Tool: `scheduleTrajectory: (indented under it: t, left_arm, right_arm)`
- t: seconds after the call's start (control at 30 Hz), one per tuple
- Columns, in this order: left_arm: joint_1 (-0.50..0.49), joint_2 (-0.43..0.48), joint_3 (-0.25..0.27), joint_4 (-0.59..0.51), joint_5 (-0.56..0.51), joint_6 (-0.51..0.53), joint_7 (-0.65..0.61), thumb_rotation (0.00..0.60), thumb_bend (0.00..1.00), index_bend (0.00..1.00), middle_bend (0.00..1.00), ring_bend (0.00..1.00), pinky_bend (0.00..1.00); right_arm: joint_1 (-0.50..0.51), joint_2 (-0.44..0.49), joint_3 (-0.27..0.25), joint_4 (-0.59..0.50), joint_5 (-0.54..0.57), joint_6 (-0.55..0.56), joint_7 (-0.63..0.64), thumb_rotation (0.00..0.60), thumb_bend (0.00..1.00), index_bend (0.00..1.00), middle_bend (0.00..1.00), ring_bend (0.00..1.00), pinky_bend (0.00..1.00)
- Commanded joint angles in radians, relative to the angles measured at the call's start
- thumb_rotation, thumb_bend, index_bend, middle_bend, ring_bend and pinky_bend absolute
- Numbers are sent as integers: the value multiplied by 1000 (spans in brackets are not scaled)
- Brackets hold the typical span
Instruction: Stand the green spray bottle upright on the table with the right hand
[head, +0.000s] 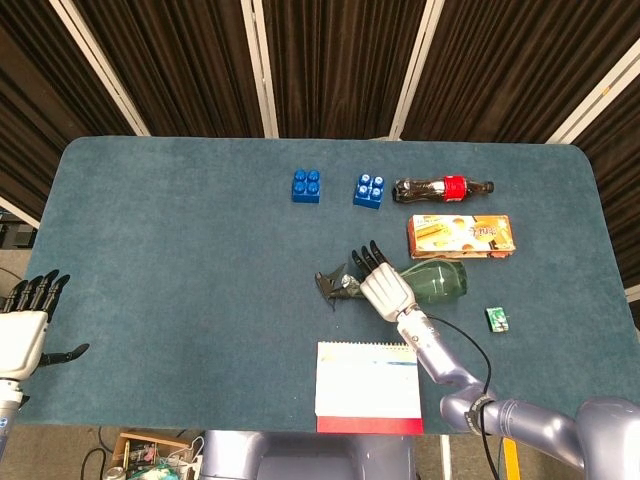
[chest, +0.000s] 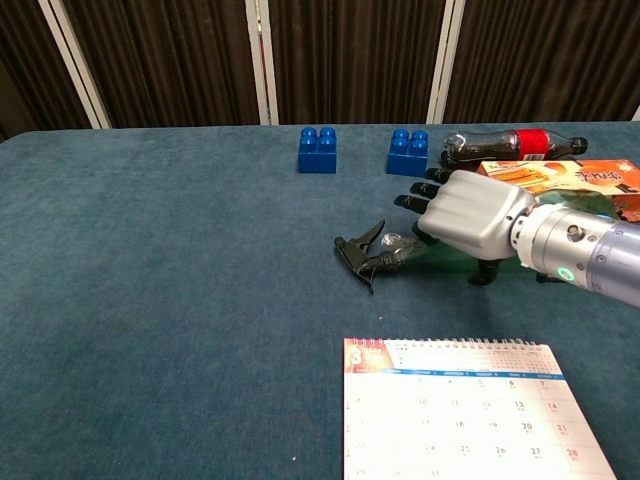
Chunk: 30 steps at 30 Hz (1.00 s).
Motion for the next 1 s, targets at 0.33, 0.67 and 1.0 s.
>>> scheduleTrajectory:
  t: [0.33,0.67,1.0]
  left_arm:
    - [2,-1,2,-5,-3,5,11,600,50,0,0,0,34]
    - [7,10,13,-15,37,28,-16,600,60,0,0,0,34]
    - [26,21,30,-20,89,76,-37,600,60,0,0,0,34]
  right_arm:
    - [23,12,-23,31,8,35,14,600,454,777,41,0,0]
    - [-7,95,-44,-113,-177,219,193,600,498,848,85,0,0]
    - [-60,222,-55,-325,-348,392,471,600,496,876,100,0,28]
